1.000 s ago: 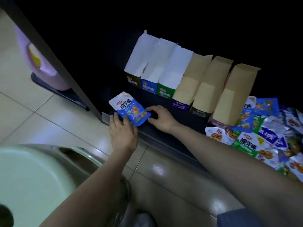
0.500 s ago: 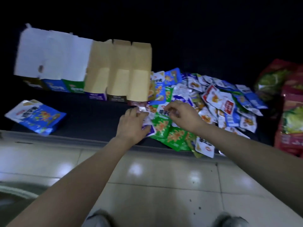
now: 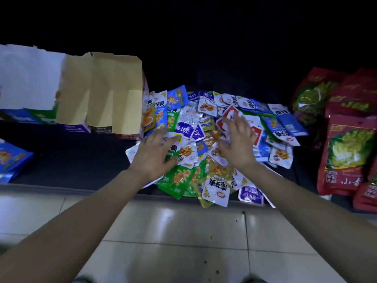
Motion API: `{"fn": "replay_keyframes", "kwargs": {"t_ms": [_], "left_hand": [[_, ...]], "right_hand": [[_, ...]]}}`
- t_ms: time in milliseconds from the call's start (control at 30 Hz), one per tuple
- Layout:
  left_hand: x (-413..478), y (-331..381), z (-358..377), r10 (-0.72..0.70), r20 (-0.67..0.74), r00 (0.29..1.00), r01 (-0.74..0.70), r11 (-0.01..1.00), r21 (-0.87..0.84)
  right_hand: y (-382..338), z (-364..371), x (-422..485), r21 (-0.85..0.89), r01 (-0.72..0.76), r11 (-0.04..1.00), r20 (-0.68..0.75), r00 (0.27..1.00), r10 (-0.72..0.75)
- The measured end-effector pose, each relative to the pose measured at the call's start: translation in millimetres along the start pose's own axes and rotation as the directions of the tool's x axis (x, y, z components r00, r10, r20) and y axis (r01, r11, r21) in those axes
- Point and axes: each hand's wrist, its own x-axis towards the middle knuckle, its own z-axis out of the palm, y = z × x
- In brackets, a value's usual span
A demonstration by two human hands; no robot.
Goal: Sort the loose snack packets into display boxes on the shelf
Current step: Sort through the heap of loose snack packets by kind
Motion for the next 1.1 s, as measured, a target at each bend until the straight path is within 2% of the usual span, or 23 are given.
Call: {"fn": "replay_keyframes", "kwargs": {"t_ms": [67,100,167,267,333,367,433,500,567,700,867,933,967,1033,1067,1100], "left_hand": [[14.0,8.4,2.5,-0.020,0.131,0.991,0.020,1.000,0.000],[17.2,12.7,3.8,-0.049,0.178,0.983,0.053,0.998,-0.021],[16.2,19.7,6.6,-0.077,0.177,0.981,0.088,0.994,-0.057],[9.9,27.4,8.4,-0.072,0.139,0.988,0.074,0.997,-0.010],[9.0,34.8,7.0,-0.080,0.087,0.993,0.080,0.997,0.007],[10.6,39.4,5.7,-0.082,0.050,0.995,0.082,0.997,0.007],[17.3,50.5,1.4,-0.077,0.005,0.997,0.077,0.997,0.026],[29.3,59.8,-1.6,-0.061,-0.009,0.998,0.062,0.997,0.055],[43.6,68.2,-1.3,-0.046,-0.005,0.999,0.046,0.998,0.045],[61.5,84.8,11.2,-0.006,0.044,0.999,0.005,0.999,0.040],[74.5,111.3,20.6,0.048,-0.152,0.987,-0.062,0.994,-0.087],[80.5,119.7,21.0,0.080,-0.127,0.989,-0.094,0.990,-0.108],[82.6,121.7,22.0,0.102,-0.085,0.991,-0.110,0.990,-0.090],[84.0,120.7,25.8,0.142,0.075,0.987,-0.141,0.990,-0.014],[83.4,119.3,28.6,0.150,0.160,0.976,-0.158,0.987,0.035],[82.5,118.4,31.5,0.152,0.219,0.964,-0.174,0.981,0.084]], "right_hand": [[16.1,-4.7,9.2,-0.089,-0.112,0.990,0.187,0.974,0.127],[20.1,-4.5,9.4,-0.113,-0.116,0.987,0.272,0.952,0.143],[21.3,-3.5,2.5,-0.122,-0.021,0.992,0.330,0.942,0.061],[23.8,-11.0,-5.4,-0.002,0.136,0.991,0.217,0.967,-0.133],[33.1,-21.2,4.0,0.000,0.129,0.992,0.089,0.988,-0.128],[40.6,-25.9,11.4,-0.061,0.077,0.995,0.050,0.996,-0.074],[57.7,-33.0,24.8,-0.230,-0.112,0.967,0.074,0.988,0.132],[71.7,-36.6,31.2,-0.335,-0.288,0.897,0.126,0.930,0.346],[82.5,-36.8,31.1,-0.382,-0.326,0.864,0.122,0.910,0.397],[100.0,-46.5,26.1,-0.312,-0.198,0.929,-0.013,0.979,0.204],[99.2,-55.0,14.5,0.043,-0.038,0.998,-0.107,0.993,0.042],[104.2,-49.4,16.1,0.039,-0.039,0.998,-0.187,0.981,0.045],[107.8,-48.8,18.5,-0.013,-0.135,0.991,-0.133,0.982,0.132],[116.2,-47.5,20.7,-0.171,-0.290,0.941,0.116,0.943,0.312],[118.3,-46.9,20.1,-0.214,-0.288,0.933,0.192,0.924,0.329],[117.9,-46.3,17.9,-0.207,-0.259,0.943,0.207,0.931,0.301]]}}
